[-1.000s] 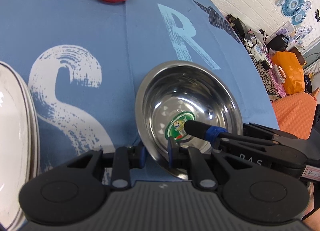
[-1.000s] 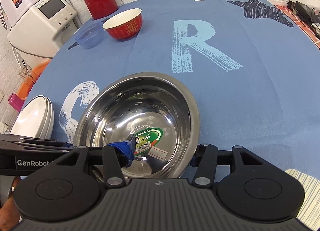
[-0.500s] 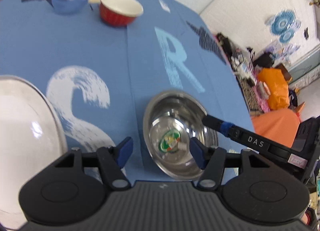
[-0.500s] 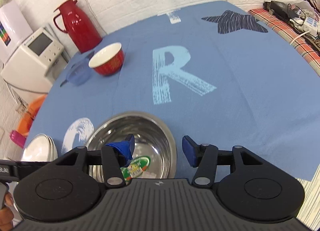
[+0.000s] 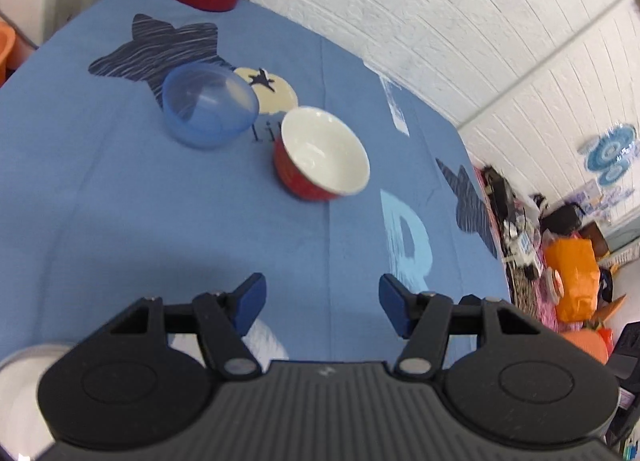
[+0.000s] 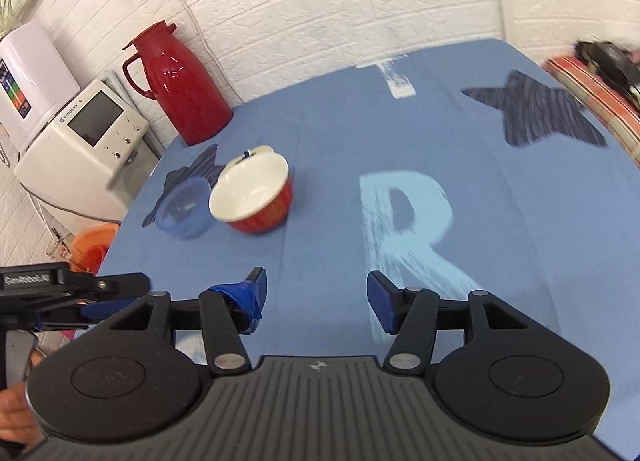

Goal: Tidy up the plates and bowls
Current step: 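Release the steel bowl and move both tools toward the red bowl, then grip the red-and-white bowl rim with the left tool while the right tool grips it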

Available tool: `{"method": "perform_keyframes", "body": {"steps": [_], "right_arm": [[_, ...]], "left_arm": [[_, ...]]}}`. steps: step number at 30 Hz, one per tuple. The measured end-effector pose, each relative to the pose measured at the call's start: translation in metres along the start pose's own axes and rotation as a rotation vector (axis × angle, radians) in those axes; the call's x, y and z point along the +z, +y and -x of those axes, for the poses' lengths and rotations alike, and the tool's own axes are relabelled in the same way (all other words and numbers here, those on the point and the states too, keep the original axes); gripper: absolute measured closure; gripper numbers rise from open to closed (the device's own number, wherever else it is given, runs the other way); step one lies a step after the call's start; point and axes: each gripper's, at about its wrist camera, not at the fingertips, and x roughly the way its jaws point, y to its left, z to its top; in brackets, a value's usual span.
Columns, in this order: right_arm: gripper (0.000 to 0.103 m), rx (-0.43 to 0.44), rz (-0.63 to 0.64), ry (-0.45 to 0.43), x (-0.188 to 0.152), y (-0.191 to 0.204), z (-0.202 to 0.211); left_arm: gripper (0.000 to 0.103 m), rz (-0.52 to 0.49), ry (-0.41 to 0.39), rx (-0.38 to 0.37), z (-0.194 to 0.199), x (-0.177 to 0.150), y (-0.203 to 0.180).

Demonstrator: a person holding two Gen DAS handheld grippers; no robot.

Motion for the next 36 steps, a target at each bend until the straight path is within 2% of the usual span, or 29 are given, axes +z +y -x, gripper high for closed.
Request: {"method": "perform_keyframes", "body": {"steps": [3,7,10,13,16,22,26,34,36], "right_arm": [[0.061,-0.011,0.033,0.030,0.026,0.012,-0.034],[0.061,-0.027,0.075,0.091,0.056,0.029,-0.089],[0.061,-0.046,0.096,0.107,0.071,0.035,-0.124],[0.061,-0.068,0.106,0.132,0.082,0.037,-0.155],[0.061,-0.079,0.132,0.158,0.084,0.040,-0.175],[0.060,-0.096,0.221,0.199,0.083,0.054,-0.194],[0.060,-0.078,0.187,0.256,0.083,0.051,-0.205],[0.061,-0.095,0.189,0.210,0.080,0.050,-0.198],[0.061,-0.074,0.200,0.215,0.081,0.052,-0.198]], "left_arm": [[0.042,0.080,-0.019,-0.022,-0.025,0.020,0.007],[0.042,0.185,-0.023,-0.005,-0.059,0.037,0.018],[0.042,0.211,-0.031,0.018,-0.078,0.049,0.021],[0.042,0.231,-0.062,0.079,-0.090,0.056,0.026],[0.042,0.264,-0.044,0.100,-0.102,0.059,0.033],[0.048,0.235,-0.018,0.121,-0.107,0.060,0.031],[0.050,0.234,0.006,0.129,-0.110,0.063,0.030],[0.059,0.252,-0.002,0.116,-0.111,0.061,0.028],[0.065,0.255,-0.004,0.105,-0.111,0.060,0.028]]}}
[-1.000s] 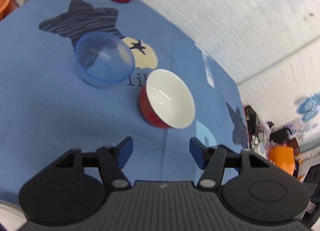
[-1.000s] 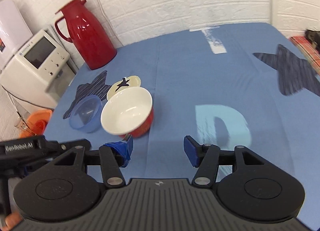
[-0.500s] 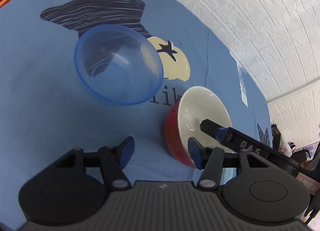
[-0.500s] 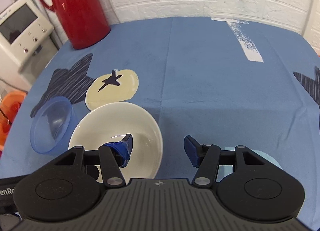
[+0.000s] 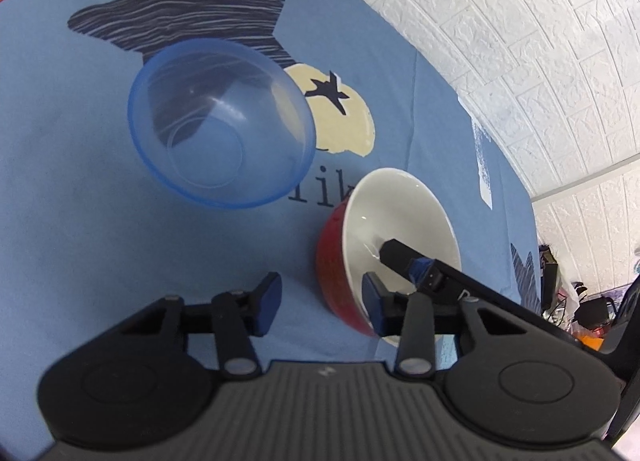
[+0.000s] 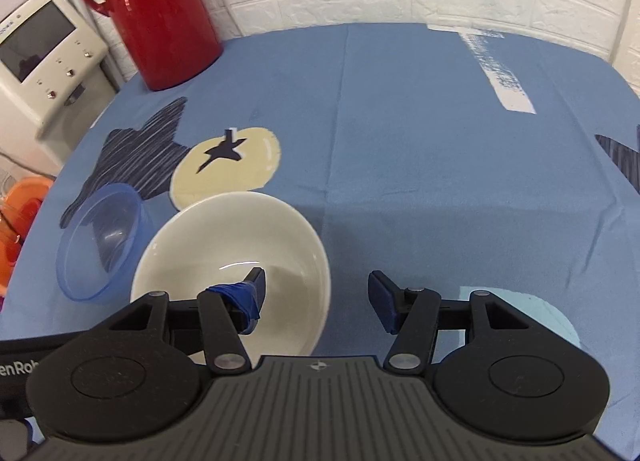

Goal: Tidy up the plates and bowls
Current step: 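Grip the red-and-white bowl rim with the left tool while the right tool grips it, then lower the red bowl into the steel bowl and open both tools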

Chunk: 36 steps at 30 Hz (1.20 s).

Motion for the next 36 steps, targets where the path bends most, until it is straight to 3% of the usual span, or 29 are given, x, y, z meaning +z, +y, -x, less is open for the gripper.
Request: {"method": "perform_keyframes", "body": {"steps": [5,8,9,11,15,21,28,36], "right_arm": [[0.062,-0.007,0.016,-0.031,0.001,0.004,0.002],[0.072,0.096,-0.027,-0.049,-0.001,-0.002,0.002],[0.079,0.104,-0.027,-0.049,-0.003,-0.002,0.001],[0.081,0.081,0.007,-0.057,-0.007,0.002,0.001],[0.081,0.093,-0.015,-0.046,-0.012,0.002,0.006],[0.080,0.087,-0.015,-0.028,-0.030,0.011,0.026],[0.076,0.075,0.008,-0.072,-0.069,0.024,0.091],[0.076,0.021,-0.012,-0.122,-0.143,0.010,0.173]], "left_arm": [[0.076,-0.012,0.000,-0.017,-0.002,0.002,-0.003],[0.086,-0.035,0.001,-0.021,-0.002,0.003,-0.005],[0.087,-0.042,-0.001,-0.017,-0.002,0.003,-0.006],[0.088,-0.046,-0.002,-0.023,-0.002,0.003,-0.005],[0.095,-0.075,0.004,-0.016,0.001,0.001,-0.007],[0.095,-0.100,0.028,-0.019,0.021,-0.015,-0.004],[0.096,-0.148,0.028,-0.056,0.075,-0.059,-0.011],[0.096,-0.263,0.089,-0.104,0.123,-0.142,-0.027]]}}
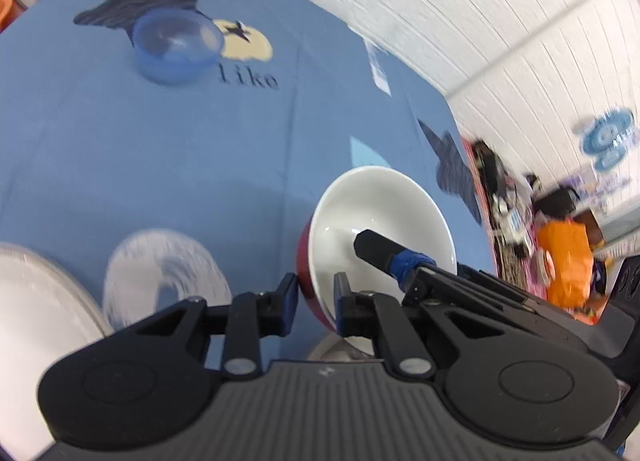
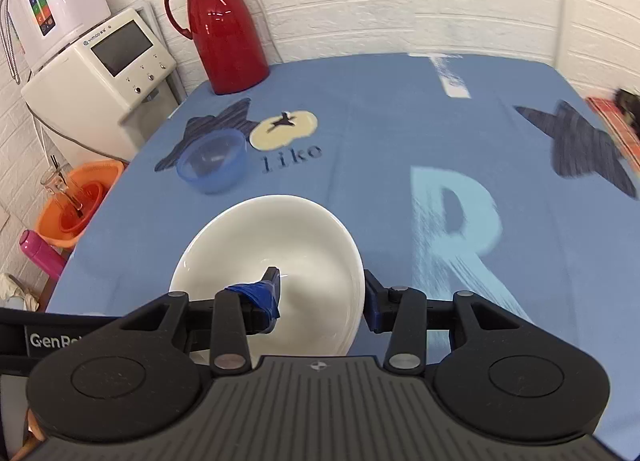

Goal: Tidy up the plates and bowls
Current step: 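Lower the red bowl into the steel bowl and open both tools, then move both open tools toward the clear blue plastic bowl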

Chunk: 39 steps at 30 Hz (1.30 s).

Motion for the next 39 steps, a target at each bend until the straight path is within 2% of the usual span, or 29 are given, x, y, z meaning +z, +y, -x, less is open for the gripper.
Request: {"method": "perform_keyframes", "body": {"steps": [7,13,17,22,25,26,27,30,33,37,39], "right_arm": [[0.075,-0.036,-0.071,0.033,-0.065,-0.024,0.029],[0.076,-0.026,-0.116,0.065,-0.093,-0.034,0.018],[0.076,-0.023,-0.108,0.054,-0.099,-0.034,0.015],[0.075,-0.029,-0.103,0.041,-0.097,-0.033,0.019],[0.075,-0.039,-0.106,0.008,-0.092,-0.035,0.029],[0.076,-0.038,-0.112,-0.007,-0.090,-0.036,0.033],[0.076,-0.039,-0.111,-0.018,-0.087,-0.037,0.037],[0.076,-0.060,-0.099,-0.059,-0.080,-0.038,0.048],[0.075,-0.047,-0.122,-0.082,-0.073,-0.042,0.054],[0.075,-0.035,-0.111,-0.075,-0.066,-0.037,0.053],[0.075,-0.024,-0.107,-0.066,-0.060,-0.033,0.048]], "left_arm": [[0.096,-0.074,0.103,-0.001,-0.013,-0.065,-0.017],[0.097,-0.088,0.140,0.037,-0.031,-0.089,-0.011],[0.096,-0.117,0.109,0.052,-0.032,-0.087,-0.014],[0.090,-0.127,0.130,0.027,-0.033,-0.083,-0.011],[0.070,-0.113,0.143,-0.010,-0.029,-0.076,-0.009],[0.059,-0.114,0.138,-0.026,-0.024,-0.074,-0.009],[0.053,-0.122,0.128,-0.033,-0.020,-0.073,-0.011],[0.053,-0.142,0.105,-0.053,-0.004,-0.067,-0.016],[0.053,-0.134,0.096,-0.088,0.012,-0.058,-0.014],[0.050,-0.140,0.005,-0.048,0.041,-0.038,0.004],[0.049,-0.127,-0.037,0.002,0.053,-0.025,0.023]]}}
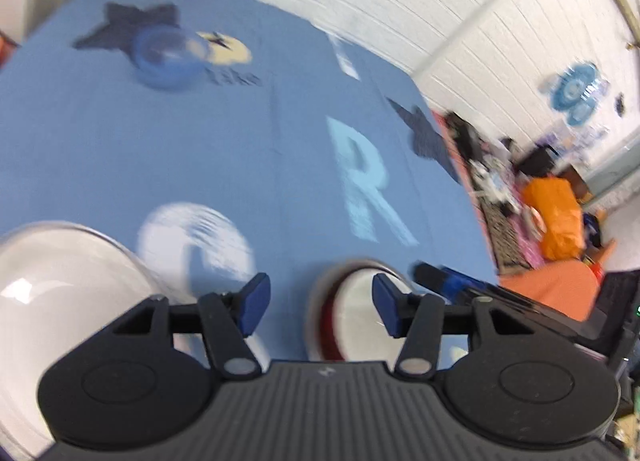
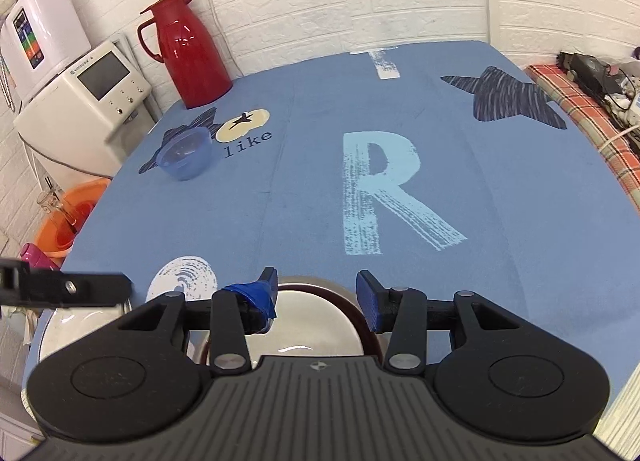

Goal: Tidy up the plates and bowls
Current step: 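Move both open tools toward the clear blue plastic bowl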

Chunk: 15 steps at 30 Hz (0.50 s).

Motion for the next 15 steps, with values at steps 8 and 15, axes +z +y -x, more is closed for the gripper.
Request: {"method": "perform_keyframes", "body": {"steps": [8,15], "right_arm": [[0.074,0.064,0.031,0.066,0.036,0.046,-0.053],[0.074,0.127,0.016,0.118,0.098,0.104,-0.141]], "left_arm": [[0.049,0.097,-0.070,0.183,0.017,0.051,0.113],[0.049,0.196,-0.098,0.136,-0.017,0.125,0.155]]}}
